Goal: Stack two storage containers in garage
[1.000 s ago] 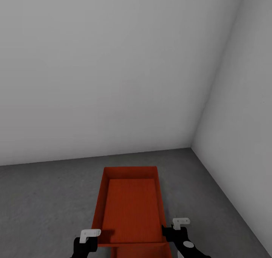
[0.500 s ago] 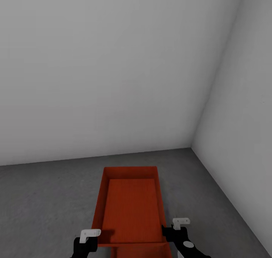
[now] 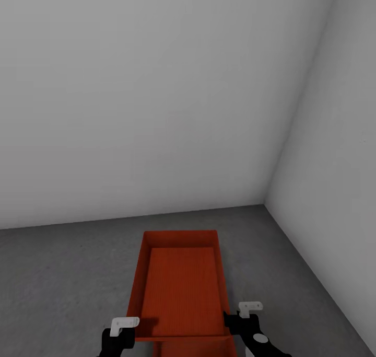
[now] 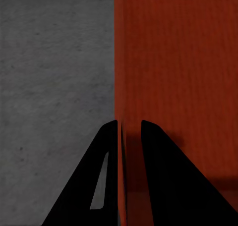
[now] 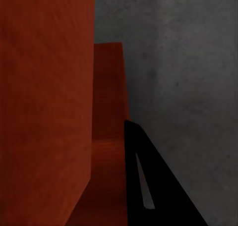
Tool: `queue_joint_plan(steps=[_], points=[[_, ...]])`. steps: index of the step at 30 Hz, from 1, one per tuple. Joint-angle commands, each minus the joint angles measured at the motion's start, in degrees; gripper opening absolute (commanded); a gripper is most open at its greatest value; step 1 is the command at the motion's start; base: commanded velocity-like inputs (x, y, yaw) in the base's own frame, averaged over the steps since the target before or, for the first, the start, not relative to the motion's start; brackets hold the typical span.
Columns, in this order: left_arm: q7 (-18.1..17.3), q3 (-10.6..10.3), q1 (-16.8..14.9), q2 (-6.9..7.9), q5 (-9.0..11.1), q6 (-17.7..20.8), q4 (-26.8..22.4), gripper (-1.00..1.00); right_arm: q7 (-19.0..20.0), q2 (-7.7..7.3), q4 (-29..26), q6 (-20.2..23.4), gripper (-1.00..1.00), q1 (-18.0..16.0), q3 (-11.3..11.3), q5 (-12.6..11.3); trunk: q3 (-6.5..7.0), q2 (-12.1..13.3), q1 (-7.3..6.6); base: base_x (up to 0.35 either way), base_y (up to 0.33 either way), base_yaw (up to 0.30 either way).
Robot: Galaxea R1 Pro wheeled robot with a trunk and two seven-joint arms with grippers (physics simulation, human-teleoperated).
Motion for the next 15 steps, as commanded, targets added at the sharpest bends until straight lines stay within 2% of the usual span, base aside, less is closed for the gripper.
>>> queue_joint_plan(steps=[1, 15], points=[[0.5, 0.9, 0.0, 0.04, 0.6, -0.1, 0.0, -1.0, -0.7, -0.94, 0.0, -0.2, -1.0, -0.1, -0.4, 0.0, -0.05, 0.0, 0.0, 0.0, -0.031, 0.0], [0.5, 0.9, 0.0, 0.04, 0.6, -0.1, 0.0, -1.0, -0.7, -0.94, 0.0, -0.2, -1.0, -0.1, -0.4, 0.0, -0.05, 0.0, 0.0, 0.0, -0.002, 0.0]])
